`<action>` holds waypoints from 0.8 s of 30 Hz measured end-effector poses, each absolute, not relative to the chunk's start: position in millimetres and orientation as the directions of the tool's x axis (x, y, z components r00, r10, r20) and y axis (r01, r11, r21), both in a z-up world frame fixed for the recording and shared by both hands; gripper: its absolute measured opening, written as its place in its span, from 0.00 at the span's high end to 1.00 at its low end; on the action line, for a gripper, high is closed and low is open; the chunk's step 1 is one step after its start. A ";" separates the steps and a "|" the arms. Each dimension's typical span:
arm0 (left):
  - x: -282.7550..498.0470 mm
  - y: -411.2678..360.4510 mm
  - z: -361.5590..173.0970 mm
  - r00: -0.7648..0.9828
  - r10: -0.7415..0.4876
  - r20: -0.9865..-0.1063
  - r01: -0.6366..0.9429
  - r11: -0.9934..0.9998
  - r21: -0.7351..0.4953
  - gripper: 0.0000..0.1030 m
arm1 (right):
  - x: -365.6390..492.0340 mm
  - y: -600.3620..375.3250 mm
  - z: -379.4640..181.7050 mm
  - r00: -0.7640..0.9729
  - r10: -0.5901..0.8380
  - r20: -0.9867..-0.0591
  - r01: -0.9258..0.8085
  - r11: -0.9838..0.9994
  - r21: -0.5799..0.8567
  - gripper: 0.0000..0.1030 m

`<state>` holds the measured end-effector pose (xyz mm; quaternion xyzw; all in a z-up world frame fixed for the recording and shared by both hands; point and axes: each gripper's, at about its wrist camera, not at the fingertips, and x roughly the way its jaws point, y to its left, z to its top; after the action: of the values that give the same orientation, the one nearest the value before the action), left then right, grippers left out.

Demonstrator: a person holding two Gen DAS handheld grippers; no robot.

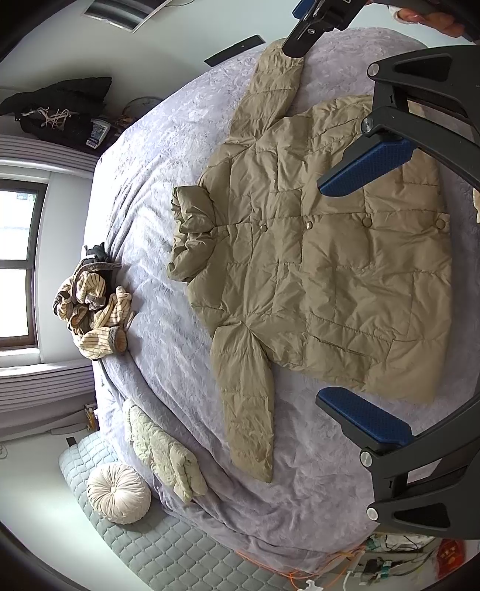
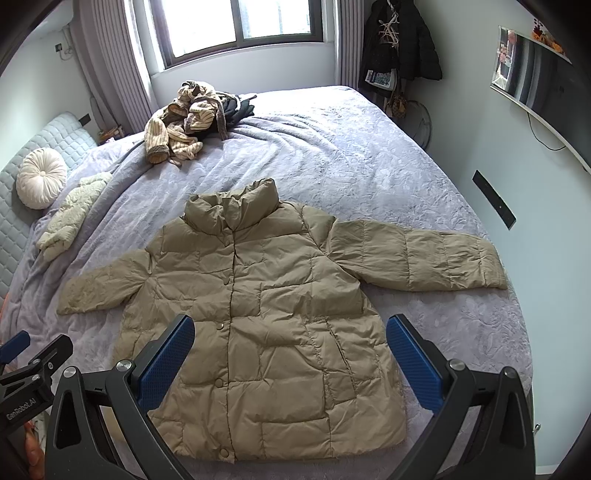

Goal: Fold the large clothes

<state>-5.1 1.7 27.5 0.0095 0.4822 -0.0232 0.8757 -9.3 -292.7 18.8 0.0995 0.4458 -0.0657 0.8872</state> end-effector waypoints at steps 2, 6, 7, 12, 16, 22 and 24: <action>-6.2 3.5 27.3 0.534 -0.031 -0.845 0.047 0.999 -0.007 0.00 | -9.6 -292.3 19.1 0.594 -0.028 -0.804 0.204 0.972 0.117 0.00; -7.6 5.1 27.2 0.535 -0.027 -0.845 0.042 0.999 -0.006 0.00 | -8.9 -292.5 19.2 0.593 -0.029 -0.804 0.207 0.971 0.117 0.00; -7.3 6.1 27.3 0.535 -0.027 -0.845 0.041 0.999 -0.006 0.00 | -8.9 -292.3 19.3 0.593 -0.030 -0.805 0.207 0.971 0.116 0.00; -7.9 6.0 26.8 0.534 -0.027 -0.845 0.043 0.999 -0.005 0.00 | -8.9 -291.9 19.4 0.593 -0.030 -0.805 0.206 0.972 0.116 0.00; -8.6 5.4 26.4 0.535 -0.028 -0.845 0.045 0.999 -0.005 0.00 | -8.4 -291.7 19.6 0.592 -0.030 -0.806 0.206 0.972 0.116 0.00; -8.9 6.7 26.4 0.535 -0.028 -0.844 0.044 0.999 -0.005 0.00 | -8.1 -290.7 19.5 0.590 -0.031 -0.807 0.206 0.972 0.114 0.00; -10.0 6.3 23.8 0.536 -0.028 -0.844 0.042 0.999 -0.006 0.00 | -7.8 -290.7 19.0 0.589 -0.030 -0.807 0.206 0.972 0.114 0.00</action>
<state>-10.0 6.3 23.8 0.0076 0.4813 -0.0200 0.8763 -7.8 -290.7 19.0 0.0982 0.4482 -0.0665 0.8860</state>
